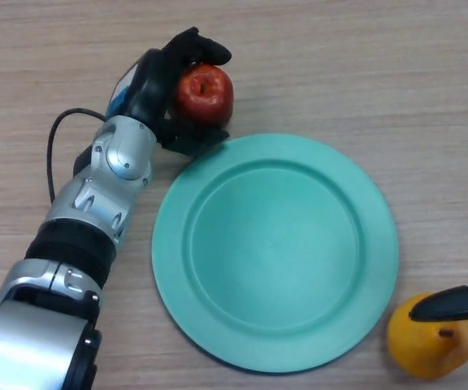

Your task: Pick up the red apple and place it on the plate

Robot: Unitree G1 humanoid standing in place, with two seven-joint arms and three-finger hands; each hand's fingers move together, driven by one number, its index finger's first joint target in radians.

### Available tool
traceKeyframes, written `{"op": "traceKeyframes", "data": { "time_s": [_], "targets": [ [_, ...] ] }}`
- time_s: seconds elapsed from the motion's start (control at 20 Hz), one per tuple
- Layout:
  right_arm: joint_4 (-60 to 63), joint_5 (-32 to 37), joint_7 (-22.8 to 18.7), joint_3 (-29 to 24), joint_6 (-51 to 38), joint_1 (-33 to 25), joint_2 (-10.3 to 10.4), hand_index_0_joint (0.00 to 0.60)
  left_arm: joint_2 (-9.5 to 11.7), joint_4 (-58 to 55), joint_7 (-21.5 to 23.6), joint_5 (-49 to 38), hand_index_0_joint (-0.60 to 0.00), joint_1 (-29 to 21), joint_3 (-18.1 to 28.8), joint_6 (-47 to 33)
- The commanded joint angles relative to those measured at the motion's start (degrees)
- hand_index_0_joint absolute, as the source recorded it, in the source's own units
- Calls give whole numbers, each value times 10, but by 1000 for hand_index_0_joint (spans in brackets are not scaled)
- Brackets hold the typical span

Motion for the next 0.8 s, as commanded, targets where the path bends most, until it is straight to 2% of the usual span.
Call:
{"op": "traceKeyframes", "data": {
  "time_s": [0.05,0.3,0.35,0.45,0.55,0.6,0.7,0.8],
  "targets": [
    [-31,11,2,-19,-76,-12,-10,0,24,-57,55,26,-600,-34,35,-47],
    [-31,16,0,-16,-74,-13,-10,0,38,-312,-11,15,-600,40,50,30],
    [-31,18,-2,-15,-68,-16,-11,0,40,-369,-23,17,-600,68,46,34],
    [-31,23,-8,-14,-68,-17,-17,0,37,-494,-79,8,-600,133,48,84],
    [-31,28,-19,-11,-61,-24,-28,0,23,-621,-120,-61,-600,208,57,128],
    [-31,27,-24,-5,-61,-26,-31,0,24,-671,-133,-87,-600,239,54,154],
    [-31,22,-26,4,-54,-31,-30,0,28,-750,-139,-100,-600,300,41,186],
    [-31,14,-21,9,-49,-37,-23,0,20,-800,-129,-96,-600,361,29,182]
  ]
}}
